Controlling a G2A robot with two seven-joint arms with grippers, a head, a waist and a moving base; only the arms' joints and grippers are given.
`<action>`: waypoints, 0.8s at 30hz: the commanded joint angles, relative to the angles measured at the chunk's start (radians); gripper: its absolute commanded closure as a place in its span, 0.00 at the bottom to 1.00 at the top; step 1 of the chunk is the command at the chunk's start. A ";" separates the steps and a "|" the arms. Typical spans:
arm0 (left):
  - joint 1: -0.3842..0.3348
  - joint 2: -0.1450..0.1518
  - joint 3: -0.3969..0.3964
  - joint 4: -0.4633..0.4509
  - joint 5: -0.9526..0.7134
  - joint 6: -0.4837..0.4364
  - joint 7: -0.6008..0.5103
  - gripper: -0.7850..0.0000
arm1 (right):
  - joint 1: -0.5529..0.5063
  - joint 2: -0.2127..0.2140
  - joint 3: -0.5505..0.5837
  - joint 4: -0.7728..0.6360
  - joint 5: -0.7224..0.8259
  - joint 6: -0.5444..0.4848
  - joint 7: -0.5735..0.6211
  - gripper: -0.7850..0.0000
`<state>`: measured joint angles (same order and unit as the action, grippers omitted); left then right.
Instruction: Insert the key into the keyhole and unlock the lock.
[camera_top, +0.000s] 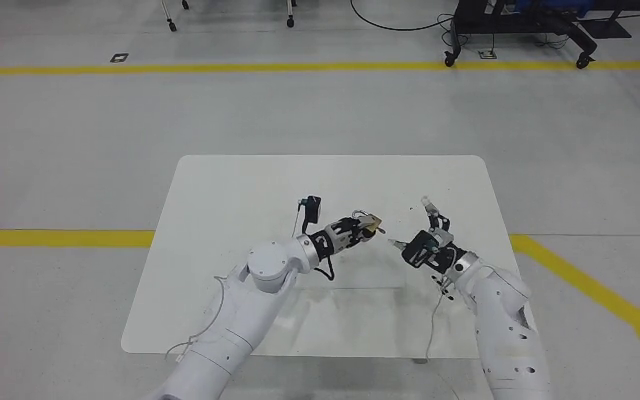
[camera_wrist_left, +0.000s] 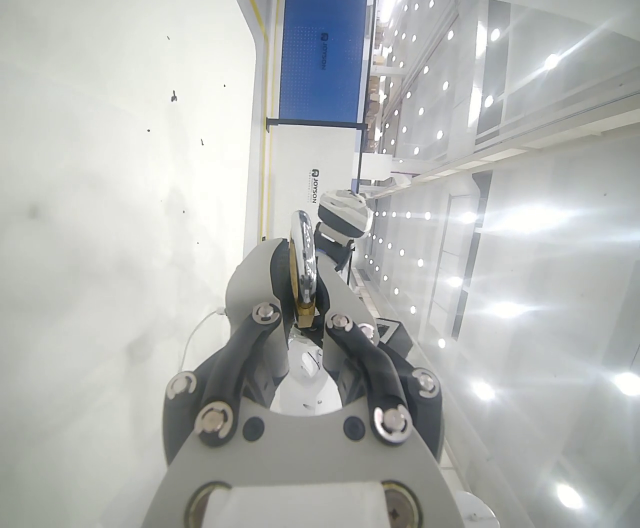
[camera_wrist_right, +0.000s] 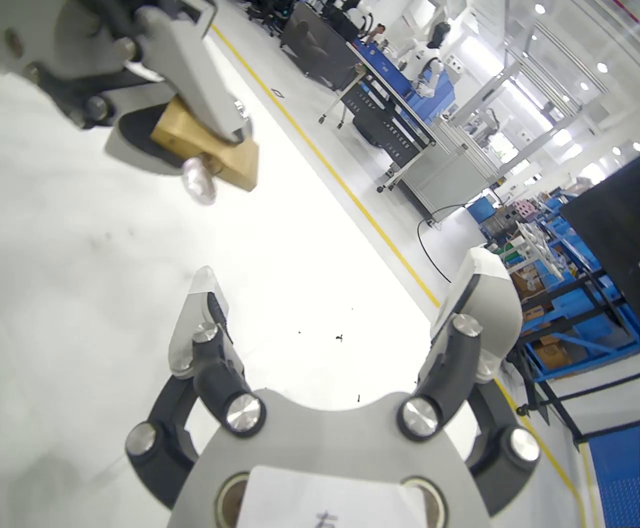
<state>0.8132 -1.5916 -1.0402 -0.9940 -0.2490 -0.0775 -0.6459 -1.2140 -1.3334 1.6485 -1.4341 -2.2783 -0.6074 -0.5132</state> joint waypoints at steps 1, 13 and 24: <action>-0.010 0.004 0.001 0.012 0.035 -0.007 -0.003 1.00 | 0.003 0.008 -0.007 0.011 -0.014 -0.014 -0.033 0.13; -0.008 0.006 0.014 0.020 0.070 -0.106 -0.001 1.00 | 0.044 0.027 -0.046 0.085 0.187 -0.186 -0.119 0.53; -0.009 0.002 0.032 0.026 0.085 -0.135 0.022 1.00 | 0.061 0.050 -0.081 0.114 0.238 -0.222 -0.112 0.58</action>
<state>0.8039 -1.5890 -1.0094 -0.9683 -0.1641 -0.2099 -0.6253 -1.1544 -1.2864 1.5705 -1.3213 -2.0444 -0.8221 -0.6264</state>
